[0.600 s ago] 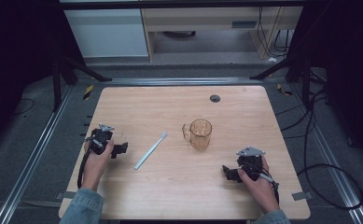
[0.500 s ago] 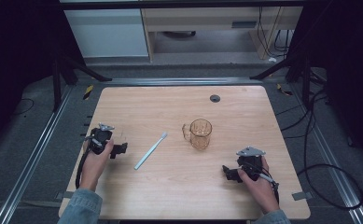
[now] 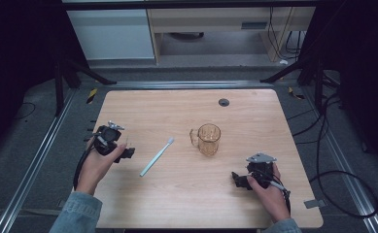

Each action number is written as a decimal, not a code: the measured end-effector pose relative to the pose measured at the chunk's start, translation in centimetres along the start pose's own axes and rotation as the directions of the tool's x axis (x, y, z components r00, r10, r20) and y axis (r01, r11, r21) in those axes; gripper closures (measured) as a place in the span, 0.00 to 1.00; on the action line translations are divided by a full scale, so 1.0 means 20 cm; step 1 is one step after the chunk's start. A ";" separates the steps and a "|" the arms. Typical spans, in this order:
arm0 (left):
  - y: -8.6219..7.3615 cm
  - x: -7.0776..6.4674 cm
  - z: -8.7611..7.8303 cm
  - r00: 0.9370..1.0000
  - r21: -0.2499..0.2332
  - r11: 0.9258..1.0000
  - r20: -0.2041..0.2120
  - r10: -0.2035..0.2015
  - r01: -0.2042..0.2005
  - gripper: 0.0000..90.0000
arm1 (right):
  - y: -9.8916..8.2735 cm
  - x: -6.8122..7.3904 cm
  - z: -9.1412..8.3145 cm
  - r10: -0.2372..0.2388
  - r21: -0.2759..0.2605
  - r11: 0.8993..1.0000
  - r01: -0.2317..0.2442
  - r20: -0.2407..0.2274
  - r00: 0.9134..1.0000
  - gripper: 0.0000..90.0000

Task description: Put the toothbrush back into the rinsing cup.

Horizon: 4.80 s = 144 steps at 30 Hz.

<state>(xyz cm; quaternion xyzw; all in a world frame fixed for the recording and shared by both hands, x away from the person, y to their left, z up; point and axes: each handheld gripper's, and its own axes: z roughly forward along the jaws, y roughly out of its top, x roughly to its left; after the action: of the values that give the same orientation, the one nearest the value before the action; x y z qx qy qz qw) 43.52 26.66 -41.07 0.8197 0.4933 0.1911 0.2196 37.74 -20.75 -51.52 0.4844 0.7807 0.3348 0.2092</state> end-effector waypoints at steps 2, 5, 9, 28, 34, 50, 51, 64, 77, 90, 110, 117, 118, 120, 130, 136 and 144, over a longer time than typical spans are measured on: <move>0.06 -0.04 -0.03 0.999 0.011 0.999 0.005 0.044 -0.044 0.12 | 0.00 0.00 0.00 -0.005 -0.001 1.000 0.005 0.007 1.000 0.00; 0.11 -0.08 -0.05 0.997 0.028 0.997 -0.002 0.071 -0.071 0.12 | 0.00 0.00 0.00 0.008 0.001 1.000 -0.008 0.001 1.000 0.00; 0.16 -0.11 -0.03 0.996 0.066 0.994 -0.001 0.092 -0.092 0.11 | 0.00 0.00 0.00 0.005 0.000 1.000 -0.005 0.005 1.000 0.00; 0.29 -0.28 0.06 0.982 0.219 0.958 0.089 0.169 -0.184 0.27 | 0.00 -0.01 0.00 -0.001 -0.001 1.000 0.001 0.011 1.000 0.00; 0.36 -0.36 0.10 0.970 0.255 0.938 0.119 0.210 -0.235 0.35 | 0.00 -0.01 0.00 0.002 -0.001 1.000 -0.002 0.014 1.000 0.00; 0.51 -0.44 0.21 0.966 0.327 0.914 0.172 0.194 -0.241 0.56 | 0.00 -0.01 0.00 0.012 -0.001 1.000 -0.011 0.016 1.000 0.00; 0.51 -0.44 0.22 0.966 0.339 0.908 0.168 0.199 -0.246 0.57 | 0.00 -0.01 0.00 0.011 -0.001 1.000 -0.011 0.016 1.000 0.00; 0.45 -0.44 0.37 0.976 0.377 0.906 0.168 0.138 -0.193 0.64 | 0.00 -0.01 0.00 0.012 0.000 1.000 -0.012 0.017 1.000 0.00; 0.42 -0.42 0.44 0.981 0.394 0.906 0.166 0.097 -0.156 0.73 | 0.00 -0.01 0.00 0.013 0.000 1.000 -0.013 0.017 1.000 0.00; 0.41 -0.41 0.48 0.984 0.416 0.900 0.163 0.066 -0.129 0.78 | 0.00 -0.01 0.00 0.013 0.000 1.000 -0.013 0.016 1.000 0.00; 0.41 -0.41 0.50 0.984 0.433 0.892 0.167 0.063 -0.131 0.84 | 0.00 -0.01 0.00 0.014 0.001 1.000 -0.014 0.017 1.000 0.00; 0.40 -0.41 0.50 0.983 0.440 0.888 0.172 0.066 -0.137 0.85 | 0.00 -0.01 0.00 0.015 0.000 1.000 -0.015 0.017 1.000 0.00; 0.40 -0.41 0.50 0.982 0.444 0.885 0.175 0.070 -0.142 0.85 | 0.00 -0.01 0.00 0.015 0.001 1.000 -0.015 0.017 1.000 0.00; 0.40 -0.41 0.50 0.982 0.446 0.883 0.171 0.074 -0.145 0.86 | 0.00 -0.01 0.00 0.015 0.001 1.000 -0.015 0.017 1.000 0.00; 0.39 -0.40 0.51 0.982 0.445 0.883 0.171 0.084 -0.153 0.86 | 0.00 -0.01 0.00 0.015 0.001 1.000 -0.015 0.017 1.000 0.00; 0.39 -0.40 0.51 0.981 0.441 0.885 0.173 0.083 -0.153 0.86 | 0.00 -0.01 0.00 0.015 0.001 1.000 -0.015 0.017 1.000 0.00; 0.38 -0.40 0.51 0.981 0.427 0.890 0.171 0.090 -0.156 0.87 | 0.00 -0.01 0.00 0.015 0.001 1.000 -0.015 0.017 1.000 0.00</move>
<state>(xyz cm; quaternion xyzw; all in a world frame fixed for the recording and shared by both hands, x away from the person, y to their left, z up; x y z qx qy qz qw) 50.93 14.58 -46.19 0.8895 0.4530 0.0282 0.0523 37.91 -20.85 -51.53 0.4931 0.7755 0.3319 0.2129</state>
